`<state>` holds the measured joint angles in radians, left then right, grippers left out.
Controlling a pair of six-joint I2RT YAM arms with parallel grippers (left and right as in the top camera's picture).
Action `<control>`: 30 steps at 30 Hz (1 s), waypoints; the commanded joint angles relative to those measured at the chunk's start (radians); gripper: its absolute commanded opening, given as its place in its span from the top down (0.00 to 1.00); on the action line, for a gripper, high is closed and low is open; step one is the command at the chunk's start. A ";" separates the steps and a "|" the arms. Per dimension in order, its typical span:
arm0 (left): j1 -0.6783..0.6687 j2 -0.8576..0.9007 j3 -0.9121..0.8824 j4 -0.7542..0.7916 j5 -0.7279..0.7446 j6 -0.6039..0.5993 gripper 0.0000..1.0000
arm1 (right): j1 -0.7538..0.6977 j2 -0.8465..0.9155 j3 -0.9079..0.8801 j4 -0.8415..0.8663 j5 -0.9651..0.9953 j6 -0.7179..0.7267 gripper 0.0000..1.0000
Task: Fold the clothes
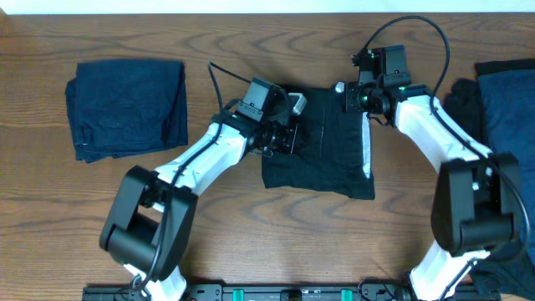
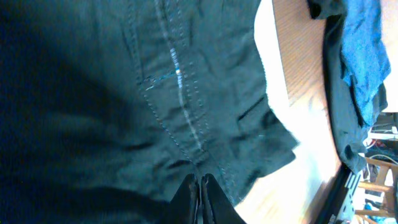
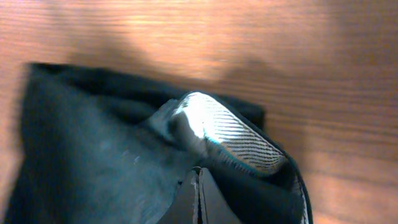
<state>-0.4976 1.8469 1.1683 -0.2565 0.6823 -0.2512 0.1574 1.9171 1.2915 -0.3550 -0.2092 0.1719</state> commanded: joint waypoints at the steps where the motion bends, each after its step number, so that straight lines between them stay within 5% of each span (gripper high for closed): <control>1: -0.021 0.074 -0.018 0.006 0.018 -0.016 0.94 | -0.045 0.077 0.000 0.038 0.051 -0.013 0.99; 8: -0.076 0.257 -0.018 0.012 0.018 -0.016 0.94 | -0.071 0.211 0.000 0.083 0.048 -0.013 0.99; 14: -0.084 0.229 -0.013 0.012 0.018 -0.015 0.94 | -0.071 0.214 0.008 0.099 0.029 -0.027 0.99; 21: -0.080 -0.004 -0.012 0.016 0.003 0.040 0.93 | -0.085 0.010 0.100 -0.015 -0.084 -0.047 0.97; 26: -0.080 -0.146 -0.012 0.015 -0.217 0.050 0.87 | -0.089 -0.221 0.124 -0.223 -0.145 -0.046 0.90; 30: -0.080 -0.174 -0.012 0.027 -0.380 0.049 0.86 | -0.084 -0.354 0.124 -0.447 -0.147 -0.046 0.99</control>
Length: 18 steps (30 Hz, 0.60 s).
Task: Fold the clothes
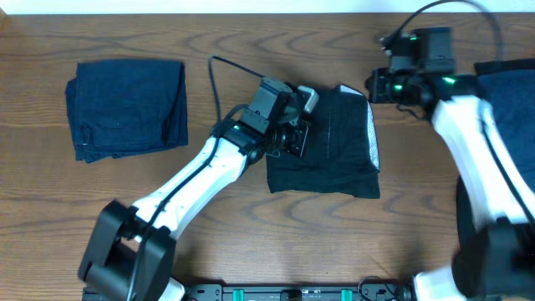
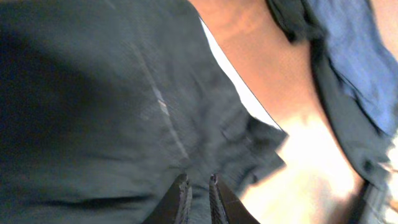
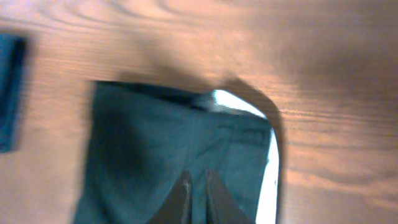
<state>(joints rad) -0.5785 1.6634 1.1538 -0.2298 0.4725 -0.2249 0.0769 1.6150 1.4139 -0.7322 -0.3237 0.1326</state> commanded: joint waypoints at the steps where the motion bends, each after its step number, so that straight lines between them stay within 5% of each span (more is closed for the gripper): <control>1: 0.005 0.014 0.002 0.010 -0.199 0.023 0.86 | -0.003 -0.074 0.002 -0.132 -0.032 -0.007 0.99; 9: 0.072 0.085 0.002 0.189 -0.216 0.029 0.83 | -0.003 -0.093 -0.104 -0.394 -0.033 -0.007 0.99; 18: 0.134 0.188 0.002 0.327 -0.215 0.025 0.83 | -0.003 -0.092 -0.474 -0.128 -0.032 0.071 0.99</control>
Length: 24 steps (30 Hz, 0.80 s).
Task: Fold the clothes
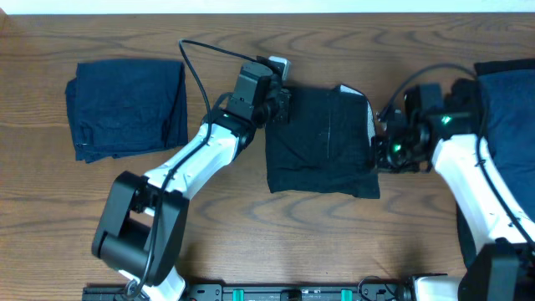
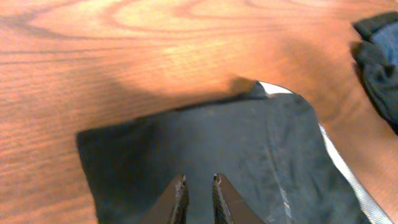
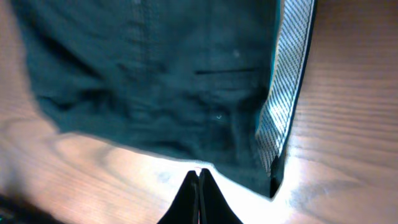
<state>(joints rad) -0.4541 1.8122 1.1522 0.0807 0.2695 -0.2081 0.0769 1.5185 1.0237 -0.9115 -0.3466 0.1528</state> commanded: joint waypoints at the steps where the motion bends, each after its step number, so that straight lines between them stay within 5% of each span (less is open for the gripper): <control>1: 0.011 0.058 0.004 0.035 -0.012 0.007 0.83 | -0.003 0.004 -0.129 0.107 -0.009 0.059 0.99; 7: 0.011 0.181 0.004 0.142 0.014 -0.006 0.83 | -0.004 0.004 -0.326 0.369 0.044 0.151 0.99; 22: 0.016 0.228 0.035 0.211 0.021 -0.014 0.83 | -0.005 0.004 -0.365 0.352 0.081 0.169 0.99; 24: 0.017 0.166 0.044 0.190 0.045 -0.014 0.83 | -0.005 0.004 -0.365 0.352 0.080 0.169 0.87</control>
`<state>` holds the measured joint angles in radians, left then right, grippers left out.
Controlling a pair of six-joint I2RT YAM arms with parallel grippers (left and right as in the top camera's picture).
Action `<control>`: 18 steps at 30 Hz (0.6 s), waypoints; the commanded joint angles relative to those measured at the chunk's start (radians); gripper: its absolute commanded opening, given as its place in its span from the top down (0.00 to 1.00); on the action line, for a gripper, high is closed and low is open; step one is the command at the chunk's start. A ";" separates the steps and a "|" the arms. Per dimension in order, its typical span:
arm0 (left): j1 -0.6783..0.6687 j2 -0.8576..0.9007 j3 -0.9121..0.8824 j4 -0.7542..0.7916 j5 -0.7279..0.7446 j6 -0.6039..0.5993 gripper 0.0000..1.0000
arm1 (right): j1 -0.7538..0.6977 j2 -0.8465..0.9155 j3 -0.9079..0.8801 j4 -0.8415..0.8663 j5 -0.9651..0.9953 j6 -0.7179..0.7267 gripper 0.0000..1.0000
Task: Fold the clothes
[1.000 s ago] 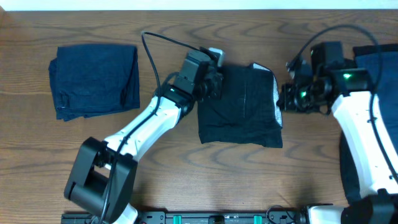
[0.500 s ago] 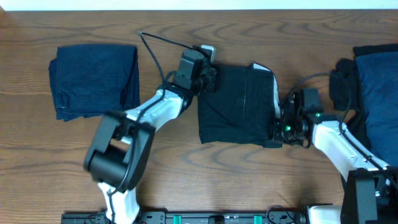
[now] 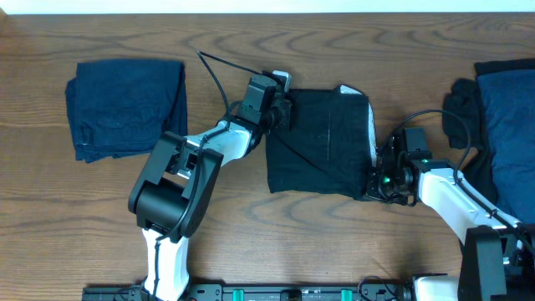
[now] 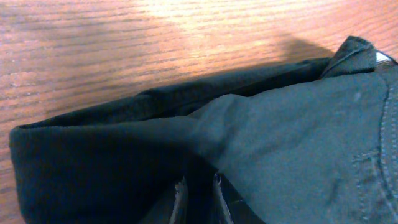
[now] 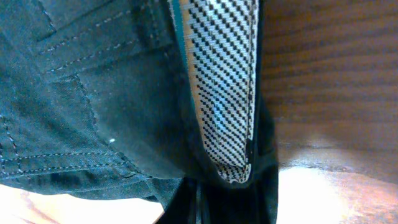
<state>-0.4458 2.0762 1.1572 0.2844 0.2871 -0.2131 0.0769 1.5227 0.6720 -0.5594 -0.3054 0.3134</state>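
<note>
A black garment [image 3: 322, 142], folded into a rough square, lies at the table's middle. A striped white lining [image 5: 221, 93] shows along its right edge. My left gripper [image 3: 282, 110] is at its far left corner. In the left wrist view that gripper [image 4: 199, 199] stands slightly open, with the folded edge of the garment [image 4: 298, 137] between its fingers. My right gripper [image 3: 374, 182] is at the near right corner. The right wrist view shows the right gripper [image 5: 198, 202] shut, its tips pressed into the dark cloth [image 5: 93, 93] under the lining.
A folded blue garment [image 3: 127, 107] lies at the far left. A pile of blue and black clothes [image 3: 506, 109] sits at the right edge, close behind the right arm. Bare wood [image 3: 276, 242] runs along the front.
My left gripper dropped onto the garment's far left corner, its fingers now around the folded edge. My right gripper moved from beside the right edge to the near right corner, still shut.
Both grippers were shut on the black garment, the left at its left side and the right at its far right corner. Both then stood open off it. The right one shut again beside the right edge. Now each is at an opposite corner.
</note>
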 commanded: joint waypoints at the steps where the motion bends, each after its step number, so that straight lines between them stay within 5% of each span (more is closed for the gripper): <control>1: 0.009 -0.124 0.039 -0.026 0.035 -0.010 0.83 | -0.005 0.000 -0.013 -0.001 0.039 0.008 0.84; 5: 0.008 -0.271 0.039 -0.166 0.045 -0.014 0.83 | -0.005 -0.003 -0.007 -0.003 0.015 0.007 0.82; 9: 0.008 -0.397 0.039 -0.405 0.045 -0.017 0.83 | -0.008 -0.037 0.074 -0.090 -0.045 -0.024 0.67; 16: -0.022 -0.435 0.038 -0.708 0.045 -0.056 0.83 | -0.046 -0.154 0.325 -0.318 -0.055 -0.073 0.56; 18: -0.042 -0.424 0.038 -0.751 0.045 -0.071 0.83 | -0.064 -0.190 0.378 -0.339 -0.006 -0.076 0.37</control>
<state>-0.4622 1.6314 1.1950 -0.4385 0.3233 -0.2497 0.0456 1.3930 0.9741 -0.8829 -0.3470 0.2726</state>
